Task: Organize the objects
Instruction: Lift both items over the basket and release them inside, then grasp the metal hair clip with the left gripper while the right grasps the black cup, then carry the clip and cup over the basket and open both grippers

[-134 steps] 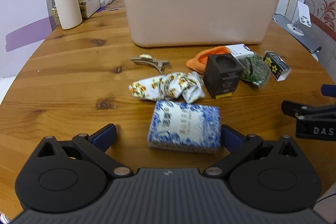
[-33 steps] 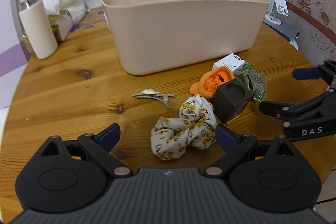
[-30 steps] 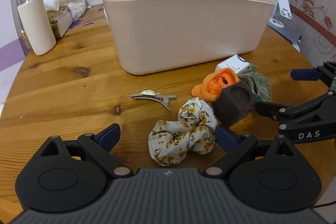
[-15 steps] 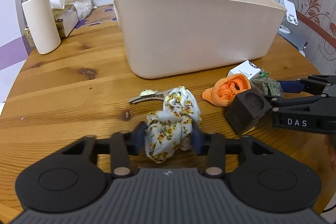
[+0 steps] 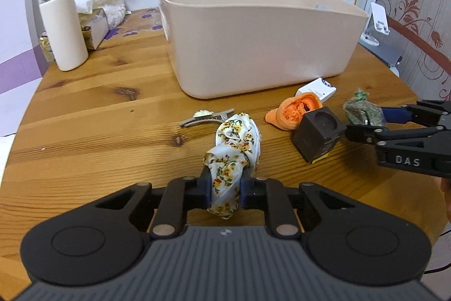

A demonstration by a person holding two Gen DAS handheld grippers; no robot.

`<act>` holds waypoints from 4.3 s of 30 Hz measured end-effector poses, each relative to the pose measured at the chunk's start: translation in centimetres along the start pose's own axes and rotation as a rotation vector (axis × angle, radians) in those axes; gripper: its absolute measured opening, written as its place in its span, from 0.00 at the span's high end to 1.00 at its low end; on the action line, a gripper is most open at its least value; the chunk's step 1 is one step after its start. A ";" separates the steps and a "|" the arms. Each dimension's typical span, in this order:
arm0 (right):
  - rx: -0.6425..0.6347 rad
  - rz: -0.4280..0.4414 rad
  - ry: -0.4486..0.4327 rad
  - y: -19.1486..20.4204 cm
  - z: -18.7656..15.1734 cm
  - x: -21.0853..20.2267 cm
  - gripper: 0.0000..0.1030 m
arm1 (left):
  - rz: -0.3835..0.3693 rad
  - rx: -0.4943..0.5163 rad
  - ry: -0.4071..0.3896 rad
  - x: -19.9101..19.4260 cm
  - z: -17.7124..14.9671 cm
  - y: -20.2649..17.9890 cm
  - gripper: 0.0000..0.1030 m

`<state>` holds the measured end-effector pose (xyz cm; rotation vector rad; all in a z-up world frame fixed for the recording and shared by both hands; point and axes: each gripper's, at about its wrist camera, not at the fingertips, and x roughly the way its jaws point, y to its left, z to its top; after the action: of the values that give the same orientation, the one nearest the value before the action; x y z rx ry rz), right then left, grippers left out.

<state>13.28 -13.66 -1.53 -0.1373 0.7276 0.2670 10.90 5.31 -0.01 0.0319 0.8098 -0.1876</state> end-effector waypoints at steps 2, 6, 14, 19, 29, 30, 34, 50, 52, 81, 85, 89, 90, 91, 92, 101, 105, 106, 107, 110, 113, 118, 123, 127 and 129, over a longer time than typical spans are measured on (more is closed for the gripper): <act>0.011 0.000 -0.014 -0.1 -0.1 -1.0 0.51 | -0.006 -0.011 -0.013 -0.9 0.1 0.3 0.80; 0.025 -0.006 -0.052 -0.2 0.2 -3.1 0.51 | -0.003 -0.016 -0.064 -3.2 0.6 0.8 0.80; 0.064 -0.023 -0.189 -1.3 3.4 -7.0 0.51 | 0.018 -0.025 -0.204 -6.9 4.3 2.1 0.80; 0.081 -0.049 -0.271 -2.2 6.3 -7.5 0.51 | 0.038 -0.035 -0.266 -6.9 7.8 3.0 0.80; 0.078 -0.095 -0.316 -2.6 11.6 -3.6 0.51 | 0.068 -0.013 -0.274 -1.7 14.7 2.4 0.80; 0.075 -0.098 -0.309 -2.6 11.9 -3.0 0.51 | 0.073 -0.011 -0.259 -0.7 15.2 2.1 0.80; 0.059 -0.115 -0.273 -2.2 12.7 -0.2 0.51 | 0.095 0.014 -0.184 3.7 16.1 1.5 0.81; 0.081 -0.123 -0.202 -2.5 12.0 2.1 0.21 | 0.083 0.039 -0.171 4.5 15.1 0.9 0.32; 0.088 -0.118 -0.225 -2.3 11.3 0.6 0.11 | 0.068 0.056 -0.178 3.3 14.7 0.8 0.31; 0.045 -0.005 -0.014 4.9 -1.0 -0.4 0.00 | -0.006 -0.042 0.044 3.0 1.9 4.0 0.14; 0.047 -0.010 -0.004 4.8 -0.7 1.1 0.03 | -0.016 -0.060 0.022 4.2 2.3 3.7 0.13; 0.046 -0.016 0.008 4.9 -0.2 2.6 0.17 | -0.017 -0.064 -0.012 5.4 3.3 3.4 0.13; 0.051 -0.013 0.010 5.0 -0.1 2.9 0.21 | -0.001 -0.062 -0.017 5.7 3.5 3.3 0.13; 0.056 -0.008 0.011 4.9 0.0 3.1 0.26 | 0.010 -0.058 -0.023 5.9 3.7 3.2 0.14; 0.060 -0.004 0.010 5.0 0.1 3.2 0.29 | 0.016 -0.054 -0.032 6.1 3.7 3.0 0.16; 0.042 0.010 0.005 5.1 0.2 3.1 0.72 | 0.005 -0.012 -0.064 5.3 3.2 3.2 0.45; 0.043 0.008 0.010 4.9 -0.1 2.4 0.72 | 0.008 0.009 -0.081 4.3 2.6 3.2 0.45; 0.043 0.008 0.008 4.8 -0.2 2.0 0.72 | 0.007 0.019 -0.091 3.8 2.6 3.1 0.45; 0.042 0.008 0.005 4.6 -0.2 1.6 0.72 | 0.008 0.029 -0.102 3.3 2.5 3.0 0.45; 0.042 0.000 -0.019 4.0 0.0 0.0 0.72 | 0.008 0.066 -0.145 1.4 2.5 2.4 0.45; 0.051 -0.018 -0.064 3.0 0.8 -1.8 0.72 | 0.008 0.098 -0.193 -0.5 2.9 1.7 0.45; 0.058 -0.041 -0.145 1.3 3.0 -4.4 0.72 | -0.005 0.110 -0.266 -3.1 4.6 0.8 0.45; 0.063 -0.063 -0.230 -0.2 6.1 -5.9 0.72 | -0.011 0.122 -0.347 -4.7 7.5 0.1 0.45; 0.045 -0.088 -0.282 -0.8 8.9 -5.9 0.72 | 0.001 0.131 -0.386 -4.4 10.4 -0.6 0.45; 0.034 -0.102 -0.305 -0.9 10.3 -5.5 0.72 | 0.004 0.126 -0.391 -3.7 12.0 -0.9 0.45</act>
<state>16.20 -13.40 9.79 -0.0984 0.4204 0.1734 16.85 3.81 10.93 0.1117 0.4078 -0.2319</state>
